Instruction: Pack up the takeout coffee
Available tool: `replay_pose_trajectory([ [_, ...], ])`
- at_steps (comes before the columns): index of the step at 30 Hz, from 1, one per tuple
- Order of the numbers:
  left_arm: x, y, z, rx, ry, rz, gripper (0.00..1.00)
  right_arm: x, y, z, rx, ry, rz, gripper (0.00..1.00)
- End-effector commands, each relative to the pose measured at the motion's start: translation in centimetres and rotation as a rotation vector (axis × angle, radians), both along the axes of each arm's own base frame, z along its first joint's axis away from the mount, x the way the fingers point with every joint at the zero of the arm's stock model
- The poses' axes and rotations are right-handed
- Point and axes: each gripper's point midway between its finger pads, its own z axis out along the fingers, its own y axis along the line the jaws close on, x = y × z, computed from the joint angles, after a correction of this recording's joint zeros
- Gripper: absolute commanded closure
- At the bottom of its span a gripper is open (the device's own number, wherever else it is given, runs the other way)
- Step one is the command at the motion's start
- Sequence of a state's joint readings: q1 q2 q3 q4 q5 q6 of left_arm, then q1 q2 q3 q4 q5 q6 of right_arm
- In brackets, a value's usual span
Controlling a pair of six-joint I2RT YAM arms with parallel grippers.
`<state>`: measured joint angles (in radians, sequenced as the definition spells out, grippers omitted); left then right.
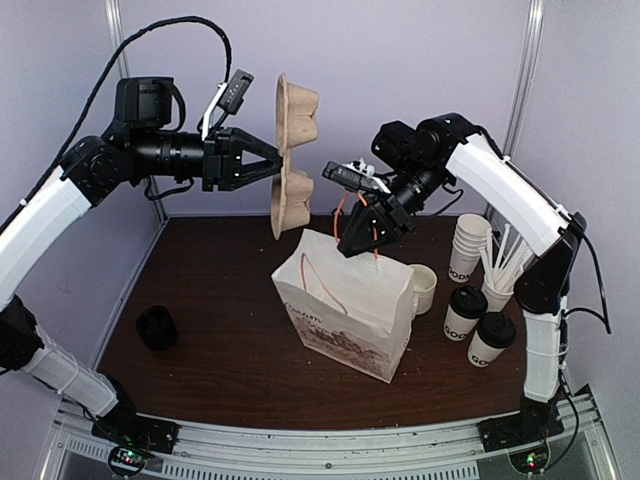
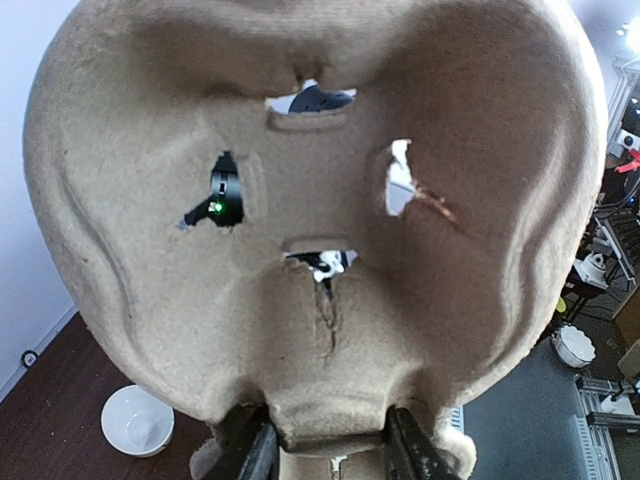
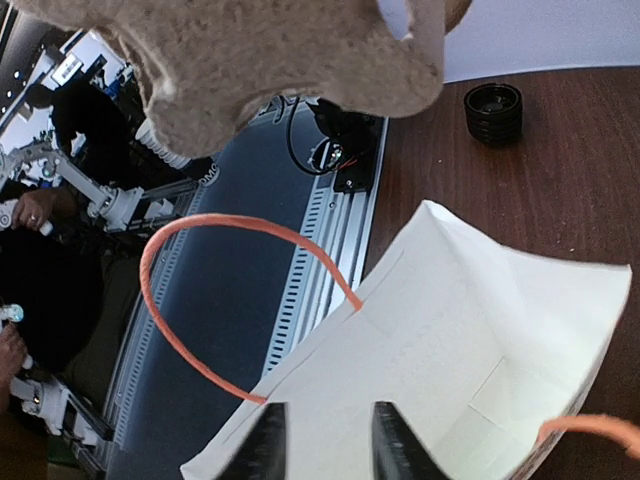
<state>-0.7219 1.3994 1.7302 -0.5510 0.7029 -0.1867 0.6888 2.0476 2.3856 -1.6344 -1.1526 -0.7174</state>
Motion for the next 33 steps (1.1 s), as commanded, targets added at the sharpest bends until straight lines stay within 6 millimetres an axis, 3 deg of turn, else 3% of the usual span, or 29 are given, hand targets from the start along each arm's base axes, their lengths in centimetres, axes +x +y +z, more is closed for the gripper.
replay_pose_trajectory([
  [1, -0.3, -1.0, 0.6, -0.014, -0.048, -0.069, 0.66, 0.6, -1.8, 2.0, 0.04, -0.021, -0.037, 0.57],
  [5, 0.1, -1.9, -0.3, 0.002, -0.082, -0.109, 0.66, 2.7, -3.2, 2.3, 0.026, -0.058, -0.119, 0.42],
  [10, 1.3, -3.4, -1.3, 0.024, -0.103, -0.153, 0.66, 4.4, -4.3, 1.9, -0.015, -0.095, -0.207, 0.38],
  [16, 2.1, -3.8, -0.5, 0.032, -0.148, -0.136, 0.67, 7.2, -5.1, 1.6, -0.1, -0.173, -0.402, 0.37],
  [21, 2.3, -3.2, -0.3, 0.043, -0.151, -0.093, 0.67, 7.9, -5.4, 1.3, -0.136, -0.207, -0.459, 0.38],
  [25, 2.4, -2.8, -0.8, 0.058, -0.145, -0.064, 0.67, 8.8, -5.5, -0.8, -0.22, -0.22, -0.486, 0.38],
  [31, 2.3, -2.5, -0.8, 0.061, -0.137, -0.052, 0.67, 6.4, -5.0, -1.6, -0.205, -0.108, -0.372, 0.39],
  [33, 2.4, -2.6, -0.9, 0.058, -0.105, -0.046, 0.67, 6.9, -5.2, -2.2, -0.228, -0.096, -0.392, 0.39],
])
